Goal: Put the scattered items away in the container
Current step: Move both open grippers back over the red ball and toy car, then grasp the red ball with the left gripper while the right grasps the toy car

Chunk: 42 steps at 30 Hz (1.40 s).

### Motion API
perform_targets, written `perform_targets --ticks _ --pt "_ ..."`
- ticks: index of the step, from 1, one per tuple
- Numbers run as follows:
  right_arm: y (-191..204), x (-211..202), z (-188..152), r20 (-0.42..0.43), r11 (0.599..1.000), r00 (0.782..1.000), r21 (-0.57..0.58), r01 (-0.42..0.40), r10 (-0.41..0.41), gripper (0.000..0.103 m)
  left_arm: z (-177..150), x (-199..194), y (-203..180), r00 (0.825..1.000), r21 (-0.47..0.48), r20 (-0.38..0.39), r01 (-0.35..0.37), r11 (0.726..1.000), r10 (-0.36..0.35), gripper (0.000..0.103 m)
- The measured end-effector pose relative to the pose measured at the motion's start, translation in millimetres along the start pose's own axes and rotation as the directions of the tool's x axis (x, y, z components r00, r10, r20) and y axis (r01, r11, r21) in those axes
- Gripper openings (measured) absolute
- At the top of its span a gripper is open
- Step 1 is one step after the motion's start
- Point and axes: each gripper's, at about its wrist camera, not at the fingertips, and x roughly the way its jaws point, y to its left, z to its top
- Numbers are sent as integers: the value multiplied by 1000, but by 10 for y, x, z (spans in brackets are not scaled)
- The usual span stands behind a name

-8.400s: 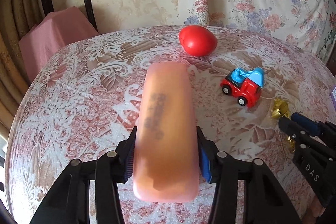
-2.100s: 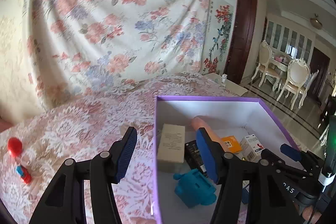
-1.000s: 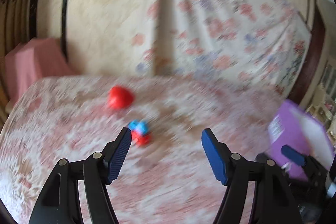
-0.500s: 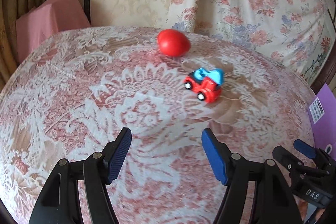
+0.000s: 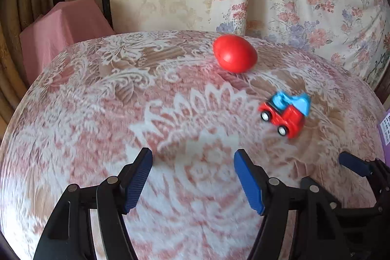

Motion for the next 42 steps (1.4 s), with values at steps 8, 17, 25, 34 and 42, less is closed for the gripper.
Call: perform_targets --ticks 8,17,25,34,42 --pt "140 270 342 0 999 1000 -28 -21 21 89 214 185 108 1000 10 -5 -7 1000 7 73" --pt "-43 391 503 1 1000 1000 15 6 -6 87 433 369 7 999 23 -7 36 999 -35 77" --pt "-384 440 569 -1 996 998 63 55 -55 85 609 517 -274 996 74 -13 87 994 -86 78" --pt "-566 501 665 -2 994 998 89 62 -62 87 906 763 -451 994 43 -6 113 993 -113 78" --pt "-542 540 684 -2 995 998 79 62 -62 87 1069 904 -523 997 2 -3 73 997 -73 79"
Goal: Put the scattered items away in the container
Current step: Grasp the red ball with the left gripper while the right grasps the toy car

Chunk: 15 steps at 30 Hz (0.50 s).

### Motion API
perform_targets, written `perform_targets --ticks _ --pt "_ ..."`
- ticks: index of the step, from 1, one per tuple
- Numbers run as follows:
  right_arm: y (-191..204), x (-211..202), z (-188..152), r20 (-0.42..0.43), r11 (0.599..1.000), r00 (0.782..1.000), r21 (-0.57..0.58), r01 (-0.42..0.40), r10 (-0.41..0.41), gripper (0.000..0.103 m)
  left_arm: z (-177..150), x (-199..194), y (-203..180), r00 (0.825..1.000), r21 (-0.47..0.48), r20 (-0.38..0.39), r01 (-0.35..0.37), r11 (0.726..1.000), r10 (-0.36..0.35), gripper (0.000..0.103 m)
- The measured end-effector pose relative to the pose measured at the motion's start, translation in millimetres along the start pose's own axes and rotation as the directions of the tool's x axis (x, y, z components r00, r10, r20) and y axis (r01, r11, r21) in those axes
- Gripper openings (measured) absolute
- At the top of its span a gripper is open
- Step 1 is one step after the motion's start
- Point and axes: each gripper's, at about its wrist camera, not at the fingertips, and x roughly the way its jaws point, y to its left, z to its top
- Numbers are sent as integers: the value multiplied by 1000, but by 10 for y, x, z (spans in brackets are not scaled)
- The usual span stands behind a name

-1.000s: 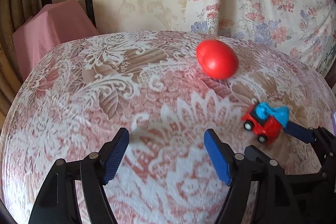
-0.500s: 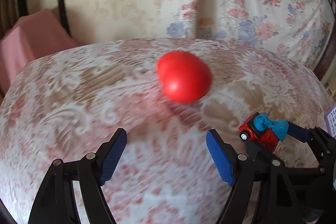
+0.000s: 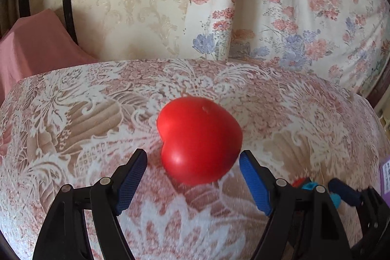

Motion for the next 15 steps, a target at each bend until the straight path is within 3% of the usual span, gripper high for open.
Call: perform_targets --ticks 3,4,7,11,15 --pt "11 -1 2 3 1000 1000 -3 -2 2 85 40 48 -25 1000 3 0 -14 1000 14 76" --pt "16 -6 2 6 1000 1000 -6 -4 5 80 44 47 -22 1000 3 4 -19 1000 19 65" --pt "46 -38 12 28 1000 1000 -15 0 0 40 18 20 -4 999 16 8 -32 999 31 64" --pt "61 -81 -28 28 1000 1000 -25 -4 5 40 -147 -152 66 999 32 4 -44 999 44 63" --pt "80 -246 -235 20 999 1000 -38 -14 15 40 -597 -540 111 999 56 -3 -41 998 41 63"
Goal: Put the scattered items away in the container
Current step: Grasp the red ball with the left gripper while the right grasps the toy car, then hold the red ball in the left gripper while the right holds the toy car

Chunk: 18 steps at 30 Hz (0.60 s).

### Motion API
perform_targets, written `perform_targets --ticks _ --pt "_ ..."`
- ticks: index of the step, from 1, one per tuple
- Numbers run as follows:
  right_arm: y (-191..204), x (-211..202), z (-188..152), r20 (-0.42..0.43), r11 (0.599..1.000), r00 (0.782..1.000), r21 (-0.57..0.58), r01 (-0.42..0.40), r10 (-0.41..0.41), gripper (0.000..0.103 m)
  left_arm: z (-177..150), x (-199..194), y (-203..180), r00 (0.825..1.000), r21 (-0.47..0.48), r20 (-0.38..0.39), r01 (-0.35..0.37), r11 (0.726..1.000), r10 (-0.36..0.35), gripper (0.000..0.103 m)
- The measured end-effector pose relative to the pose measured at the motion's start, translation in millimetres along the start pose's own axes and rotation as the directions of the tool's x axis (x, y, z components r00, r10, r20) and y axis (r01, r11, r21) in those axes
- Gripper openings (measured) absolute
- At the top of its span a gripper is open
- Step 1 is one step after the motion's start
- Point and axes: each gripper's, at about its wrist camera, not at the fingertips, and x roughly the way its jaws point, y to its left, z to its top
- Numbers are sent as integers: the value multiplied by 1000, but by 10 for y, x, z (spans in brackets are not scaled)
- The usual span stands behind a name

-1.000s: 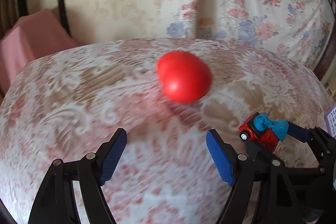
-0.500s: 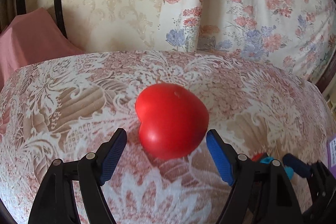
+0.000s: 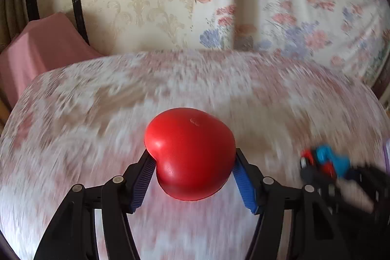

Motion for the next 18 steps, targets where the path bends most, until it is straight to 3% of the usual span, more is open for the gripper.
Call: perform_targets --ticks 8,13,18 --pt "64 -472 -612 13 1000 1000 26 11 -11 40 -772 -611 -85 1000 13 13 14 1000 -14 63" --pt "67 -483 -628 13 1000 1000 25 14 -15 41 -811 -613 -51 1000 -20 6 27 999 -27 67" --pt "71 -490 -639 12 1000 1000 24 18 -18 41 -820 -590 -134 1000 8 -3 -13 1000 13 67"
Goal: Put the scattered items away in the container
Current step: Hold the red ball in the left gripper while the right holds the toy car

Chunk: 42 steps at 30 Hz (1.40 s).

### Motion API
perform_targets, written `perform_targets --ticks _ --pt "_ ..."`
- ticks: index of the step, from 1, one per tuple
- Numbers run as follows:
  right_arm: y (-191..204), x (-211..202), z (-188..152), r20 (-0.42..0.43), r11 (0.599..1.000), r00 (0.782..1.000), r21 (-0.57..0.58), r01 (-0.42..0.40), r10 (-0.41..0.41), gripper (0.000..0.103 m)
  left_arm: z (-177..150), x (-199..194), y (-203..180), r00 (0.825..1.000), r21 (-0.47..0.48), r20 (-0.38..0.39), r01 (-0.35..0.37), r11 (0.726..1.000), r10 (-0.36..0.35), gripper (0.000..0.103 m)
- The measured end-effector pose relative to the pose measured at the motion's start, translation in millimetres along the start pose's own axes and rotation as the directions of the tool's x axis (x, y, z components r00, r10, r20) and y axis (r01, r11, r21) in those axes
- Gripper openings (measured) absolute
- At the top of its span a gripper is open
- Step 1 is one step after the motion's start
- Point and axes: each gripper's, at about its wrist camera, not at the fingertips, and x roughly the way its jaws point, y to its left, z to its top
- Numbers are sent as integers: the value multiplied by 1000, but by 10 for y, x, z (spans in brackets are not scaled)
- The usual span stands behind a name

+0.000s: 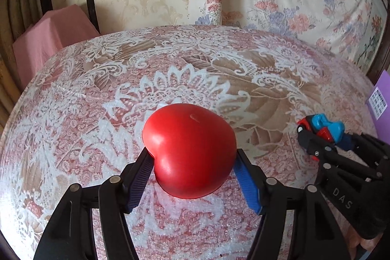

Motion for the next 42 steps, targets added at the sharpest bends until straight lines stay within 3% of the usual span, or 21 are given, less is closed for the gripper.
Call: perform_targets --ticks 10,42 --pt "9 -8 -13 1 1000 1000 -4 6 -6 40 -6 -2 0 1000 2 1 -23 1000 23 61" --pt "12 -3 -5 2 1000 1000 0 2 -2 40 -8 4 -8 1000 9 1 -30 999 30 61"
